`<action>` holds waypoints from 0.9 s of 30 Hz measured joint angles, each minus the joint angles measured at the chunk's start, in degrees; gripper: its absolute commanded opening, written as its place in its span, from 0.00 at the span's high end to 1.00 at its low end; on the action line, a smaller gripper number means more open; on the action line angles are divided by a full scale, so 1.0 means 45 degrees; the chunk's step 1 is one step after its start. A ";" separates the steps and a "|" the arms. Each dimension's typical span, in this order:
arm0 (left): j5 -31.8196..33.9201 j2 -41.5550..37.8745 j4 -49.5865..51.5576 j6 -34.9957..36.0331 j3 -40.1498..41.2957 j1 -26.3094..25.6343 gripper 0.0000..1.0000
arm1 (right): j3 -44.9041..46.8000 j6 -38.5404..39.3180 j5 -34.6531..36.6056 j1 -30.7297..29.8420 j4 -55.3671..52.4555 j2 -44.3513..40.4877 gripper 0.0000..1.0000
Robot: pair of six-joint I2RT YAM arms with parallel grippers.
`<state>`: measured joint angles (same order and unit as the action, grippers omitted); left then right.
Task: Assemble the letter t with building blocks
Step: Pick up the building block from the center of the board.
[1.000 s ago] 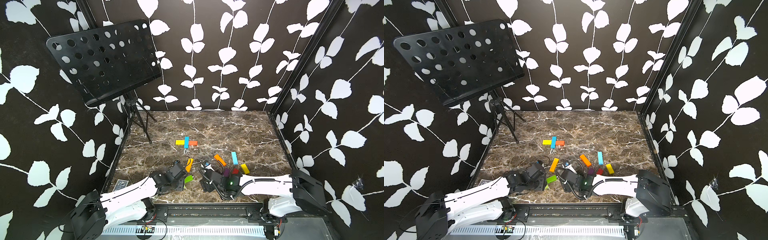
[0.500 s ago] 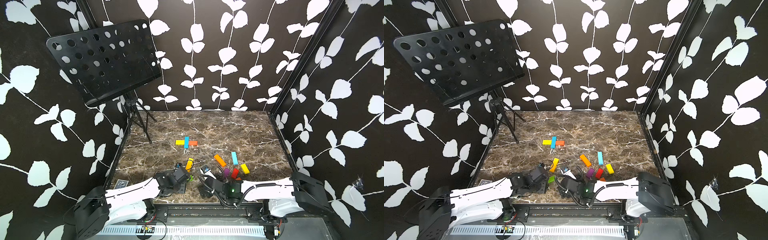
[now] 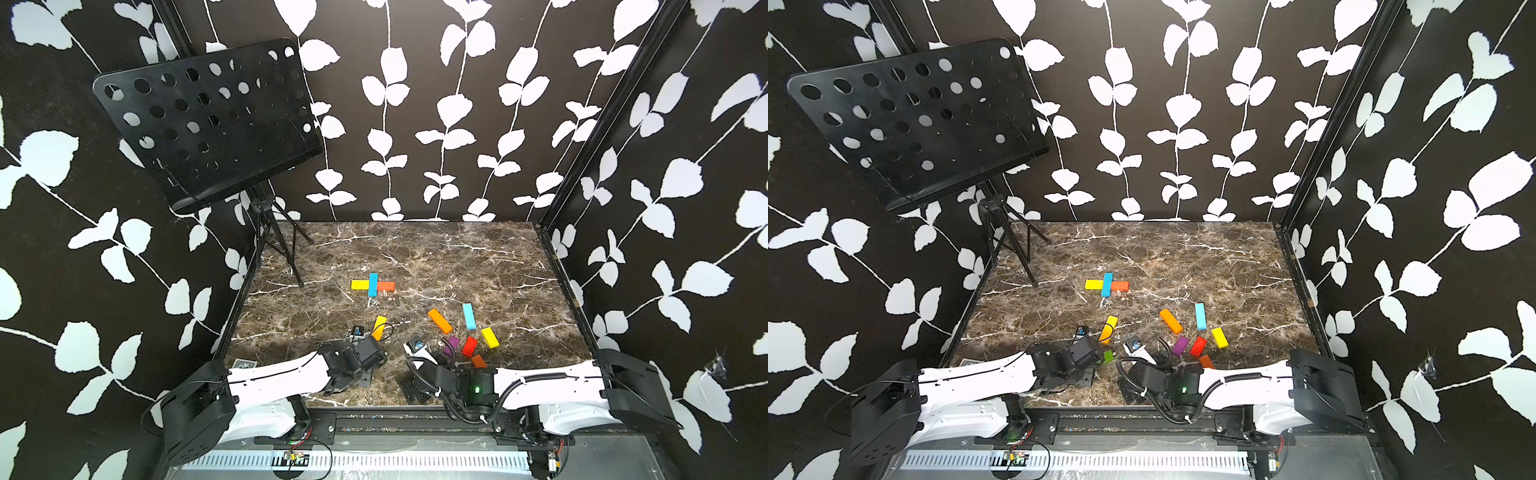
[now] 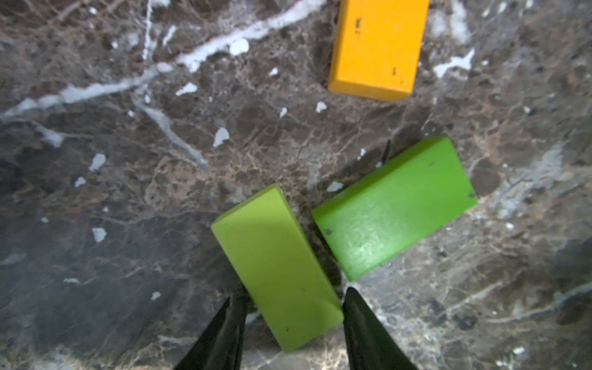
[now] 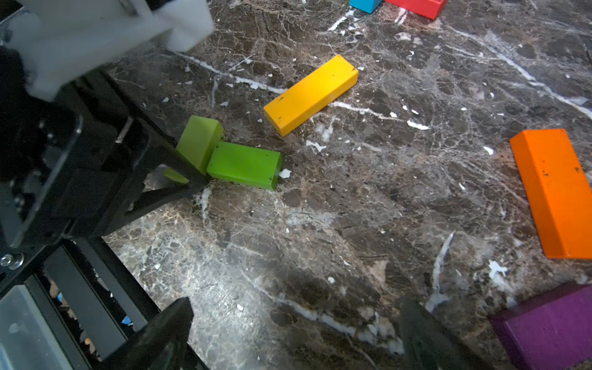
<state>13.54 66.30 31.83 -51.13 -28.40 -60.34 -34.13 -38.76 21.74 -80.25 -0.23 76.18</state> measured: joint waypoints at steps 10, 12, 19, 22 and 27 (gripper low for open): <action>0.0733 -0.1263 0.1025 -0.0073 0.0005 0.0000 0.47 | -0.0209 0.0185 -0.0277 -0.0005 0.0092 0.0627 0.01; 0.0826 -0.1642 0.1161 -0.0068 0.0019 0.0000 0.47 | -0.0325 0.0194 -0.0301 -0.0005 0.0117 0.0675 0.01; 0.0869 -0.1627 0.0952 0.0010 0.0039 0.0073 0.46 | -0.0491 0.0238 -0.0316 -0.0005 0.0185 0.0772 0.01; 0.0855 -0.1137 0.0767 0.0049 0.0039 0.0180 0.46 | -0.0495 0.0238 -0.0321 -0.0005 0.0185 0.0772 0.01; 0.0850 -0.0602 0.0413 0.0073 0.0039 0.0364 0.46 | -0.0491 0.0238 -0.0364 -0.0005 0.0219 0.0763 0.01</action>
<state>17.37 63.59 33.69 -50.81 -28.23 -58.70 -36.34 -37.69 20.10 -80.27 0.75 79.61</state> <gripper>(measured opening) 0.537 0.989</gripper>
